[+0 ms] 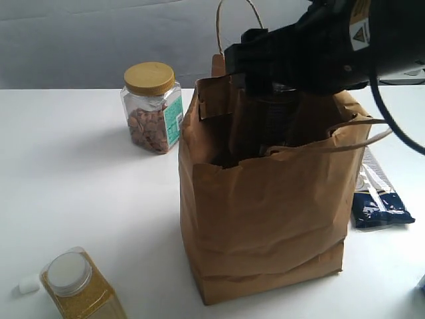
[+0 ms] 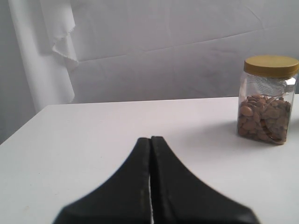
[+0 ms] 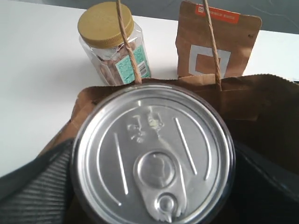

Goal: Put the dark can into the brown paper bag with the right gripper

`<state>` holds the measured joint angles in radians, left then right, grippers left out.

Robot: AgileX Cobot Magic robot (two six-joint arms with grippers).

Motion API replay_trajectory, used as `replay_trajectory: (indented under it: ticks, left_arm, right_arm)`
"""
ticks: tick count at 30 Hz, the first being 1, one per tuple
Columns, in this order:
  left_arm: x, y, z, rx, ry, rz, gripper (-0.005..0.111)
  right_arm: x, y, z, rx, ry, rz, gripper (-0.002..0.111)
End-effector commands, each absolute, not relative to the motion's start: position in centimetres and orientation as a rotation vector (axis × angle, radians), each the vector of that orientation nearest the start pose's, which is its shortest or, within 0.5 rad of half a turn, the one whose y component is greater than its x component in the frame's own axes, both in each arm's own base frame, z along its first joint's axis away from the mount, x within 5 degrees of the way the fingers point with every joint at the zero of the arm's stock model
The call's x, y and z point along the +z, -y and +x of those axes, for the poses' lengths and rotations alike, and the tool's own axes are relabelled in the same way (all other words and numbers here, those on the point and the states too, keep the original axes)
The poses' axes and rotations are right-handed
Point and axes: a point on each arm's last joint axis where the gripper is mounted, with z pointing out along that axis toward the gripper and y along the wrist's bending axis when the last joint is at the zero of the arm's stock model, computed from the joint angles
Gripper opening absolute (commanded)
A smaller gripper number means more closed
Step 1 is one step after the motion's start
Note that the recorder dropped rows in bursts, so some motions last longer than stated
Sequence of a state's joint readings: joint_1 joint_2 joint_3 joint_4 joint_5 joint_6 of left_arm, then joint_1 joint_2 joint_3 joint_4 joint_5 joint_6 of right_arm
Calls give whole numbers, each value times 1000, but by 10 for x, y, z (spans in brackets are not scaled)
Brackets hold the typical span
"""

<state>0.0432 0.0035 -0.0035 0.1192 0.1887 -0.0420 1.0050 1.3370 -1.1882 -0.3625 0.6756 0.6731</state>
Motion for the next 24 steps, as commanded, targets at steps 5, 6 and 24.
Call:
replay_trajectory:
  ticks: [5,6,24]
  left_arm:
    - [196,-4,56,104,-1671,14,0]
    - [196,-4,56,104,-1671,14,0]
    - [196,-4,56,104,-1671,14,0]
  right_arm:
    - [370,-228,168,575,-2207,-546,73]
    - [373,-225,169,576,-2204,-532,64]
    - [288,-35,103,405,-1734,-97,0]
